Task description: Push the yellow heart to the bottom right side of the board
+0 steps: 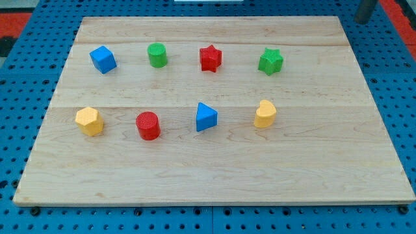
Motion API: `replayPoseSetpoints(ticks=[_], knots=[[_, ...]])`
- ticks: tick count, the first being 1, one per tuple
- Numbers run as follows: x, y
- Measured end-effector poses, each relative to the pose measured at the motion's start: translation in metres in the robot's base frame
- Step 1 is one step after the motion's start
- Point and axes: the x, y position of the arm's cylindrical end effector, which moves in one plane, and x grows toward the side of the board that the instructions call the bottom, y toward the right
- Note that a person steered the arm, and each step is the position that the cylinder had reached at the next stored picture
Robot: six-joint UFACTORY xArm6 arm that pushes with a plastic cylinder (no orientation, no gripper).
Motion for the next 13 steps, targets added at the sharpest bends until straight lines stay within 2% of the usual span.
replayPoseSetpoints(ticks=[1,2,4,5,8,9,10,11,13], knots=[[0.001,0.002],[0.038,-0.005],[0.13,-0.07],[0.163,-0.108],[0.191,-0.287],[0.209,-0.29],[0.22,-0.239],[0.231,-0.224],[0.238,-0.324]])
